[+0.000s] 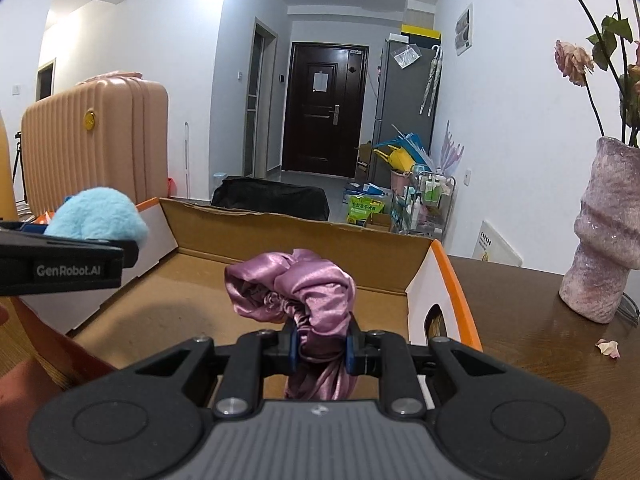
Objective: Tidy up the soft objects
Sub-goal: 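Lower both items into the box and open both grippers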
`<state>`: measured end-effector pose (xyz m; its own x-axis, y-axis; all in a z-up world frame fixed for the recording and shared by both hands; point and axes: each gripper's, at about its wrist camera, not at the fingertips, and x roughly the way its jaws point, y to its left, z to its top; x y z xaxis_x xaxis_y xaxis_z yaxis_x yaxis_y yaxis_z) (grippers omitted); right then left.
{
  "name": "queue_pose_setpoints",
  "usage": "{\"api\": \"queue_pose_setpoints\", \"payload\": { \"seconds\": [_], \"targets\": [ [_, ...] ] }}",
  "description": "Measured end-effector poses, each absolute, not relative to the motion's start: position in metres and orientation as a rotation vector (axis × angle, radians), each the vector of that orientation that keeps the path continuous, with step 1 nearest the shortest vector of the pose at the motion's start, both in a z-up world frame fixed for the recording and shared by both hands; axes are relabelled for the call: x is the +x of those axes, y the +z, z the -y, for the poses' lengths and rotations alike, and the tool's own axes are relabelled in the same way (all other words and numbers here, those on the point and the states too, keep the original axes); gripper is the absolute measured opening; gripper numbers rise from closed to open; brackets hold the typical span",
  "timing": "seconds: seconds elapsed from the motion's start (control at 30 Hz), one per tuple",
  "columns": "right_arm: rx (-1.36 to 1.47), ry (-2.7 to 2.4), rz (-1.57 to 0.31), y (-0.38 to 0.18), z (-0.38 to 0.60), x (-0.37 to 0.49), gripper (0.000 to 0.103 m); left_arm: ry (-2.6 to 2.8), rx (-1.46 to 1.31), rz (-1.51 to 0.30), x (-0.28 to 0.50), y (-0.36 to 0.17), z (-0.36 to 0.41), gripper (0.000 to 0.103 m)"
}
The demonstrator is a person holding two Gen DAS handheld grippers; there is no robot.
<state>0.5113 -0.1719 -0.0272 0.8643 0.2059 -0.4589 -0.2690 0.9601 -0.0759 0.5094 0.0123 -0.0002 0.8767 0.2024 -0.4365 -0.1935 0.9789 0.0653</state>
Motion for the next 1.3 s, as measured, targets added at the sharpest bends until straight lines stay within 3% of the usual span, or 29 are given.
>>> {"api": "queue_pose_setpoints", "payload": {
  "seconds": [0.2, 0.3, 0.33, 0.37, 0.43, 0.5, 1.3],
  "targets": [
    [-0.137, 0.249, -0.470, -0.026, 0.172, 0.514, 0.023, 0.203, 0.014, -0.453, 0.508, 0.000, -0.013, 0.080],
    [-0.138, 0.247, -0.467, -0.026, 0.172, 0.514, 0.027, 0.201, 0.007, -0.446, 0.507, 0.002, -0.014, 0.093],
    [-0.140, 0.243, -0.466, -0.025, 0.172, 0.514, 0.034, 0.204, 0.006, -0.440, 0.507, 0.002, -0.014, 0.102],
    [-0.140, 0.240, -0.466, -0.026, 0.172, 0.514, 0.041, 0.206, 0.004, -0.433, 0.506, 0.003, -0.015, 0.103],
    [-0.136, 0.233, -0.469, -0.026, 0.172, 0.515, 0.079, 0.202, 0.001, -0.431, 0.505, 0.003, -0.015, 0.103],
    [-0.132, 0.228, -0.463, -0.026, 0.174, 0.515, 0.088, 0.200, 0.004, -0.442, 0.507, 0.003, -0.014, 0.103],
    [-0.103, 0.211, -0.422, -0.020, 0.184, 0.505, 0.092, 0.212, -0.062, -0.432, 0.472, 0.002, -0.026, 0.103]
  ]
}}
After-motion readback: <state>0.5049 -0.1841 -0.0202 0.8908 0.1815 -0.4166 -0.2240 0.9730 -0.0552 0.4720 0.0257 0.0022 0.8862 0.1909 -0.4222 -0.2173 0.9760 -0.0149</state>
